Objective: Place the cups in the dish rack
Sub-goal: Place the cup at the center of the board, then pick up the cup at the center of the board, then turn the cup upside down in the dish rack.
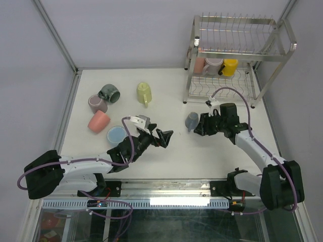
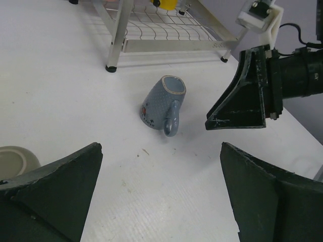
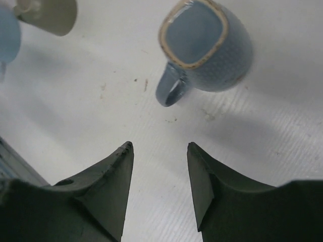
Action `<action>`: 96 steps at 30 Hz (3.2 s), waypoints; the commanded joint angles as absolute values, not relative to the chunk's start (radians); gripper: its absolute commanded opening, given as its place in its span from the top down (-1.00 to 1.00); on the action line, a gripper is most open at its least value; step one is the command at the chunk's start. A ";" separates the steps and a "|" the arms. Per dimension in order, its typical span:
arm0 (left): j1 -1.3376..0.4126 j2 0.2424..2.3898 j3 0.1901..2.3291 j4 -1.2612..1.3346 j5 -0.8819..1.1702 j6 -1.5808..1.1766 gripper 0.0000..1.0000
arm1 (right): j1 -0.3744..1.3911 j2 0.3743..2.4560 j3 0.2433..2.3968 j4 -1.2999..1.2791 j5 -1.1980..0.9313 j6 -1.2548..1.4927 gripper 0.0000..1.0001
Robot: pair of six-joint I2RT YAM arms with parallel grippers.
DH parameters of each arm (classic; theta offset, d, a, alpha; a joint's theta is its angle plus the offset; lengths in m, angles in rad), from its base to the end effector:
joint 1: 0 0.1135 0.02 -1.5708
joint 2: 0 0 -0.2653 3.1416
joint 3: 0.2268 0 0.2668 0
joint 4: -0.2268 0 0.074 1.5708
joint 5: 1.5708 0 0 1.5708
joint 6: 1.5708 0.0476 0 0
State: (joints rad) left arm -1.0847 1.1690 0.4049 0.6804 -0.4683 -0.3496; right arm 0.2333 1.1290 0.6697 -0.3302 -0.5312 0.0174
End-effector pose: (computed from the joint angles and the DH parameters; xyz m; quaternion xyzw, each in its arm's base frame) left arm 0.1412 -0.2212 0.2114 0.1107 0.7246 -0.3040 0.6085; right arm 0.2349 0.0806 0.2102 -0.1955 0.8763 0.2867 0.3342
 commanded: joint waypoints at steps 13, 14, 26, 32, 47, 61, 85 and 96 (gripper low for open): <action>-1.080 1.063 0.352 0.703 -0.553 -0.341 -0.98 | 0.472 1.333 0.707 -0.050 -0.047 0.351 -0.04; -1.080 1.060 0.348 0.704 -0.556 -0.341 -0.98 | 0.475 1.346 0.711 -0.052 -0.032 0.349 -0.04; -1.080 1.047 0.330 0.708 -0.566 -0.340 -0.98 | 0.474 1.365 0.714 -0.038 0.111 0.231 0.22; -1.080 1.033 0.320 0.699 -0.563 -0.342 -0.98 | 0.475 1.362 0.713 -0.020 0.108 0.167 0.25; -1.080 1.000 0.289 0.702 -0.558 -0.350 -0.98 | 0.465 1.406 0.718 0.016 0.054 0.050 0.57; -1.080 0.982 0.283 0.697 -0.556 -0.351 -0.98 | 0.393 1.356 0.740 -0.025 -0.035 -0.050 1.00; -1.080 0.969 0.271 0.715 -0.546 -0.352 -0.98 | -0.180 1.132 0.831 0.059 -0.343 -0.252 1.00; -1.080 0.983 0.268 0.733 -0.549 -0.349 -0.98 | -0.203 1.288 0.860 0.328 -0.260 -0.338 1.00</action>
State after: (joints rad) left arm -1.0847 0.9871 0.2653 0.6746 -0.5491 -0.3508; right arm -0.1959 1.2438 0.8021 0.0895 -0.2924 -0.2893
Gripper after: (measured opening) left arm 0.990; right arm 0.196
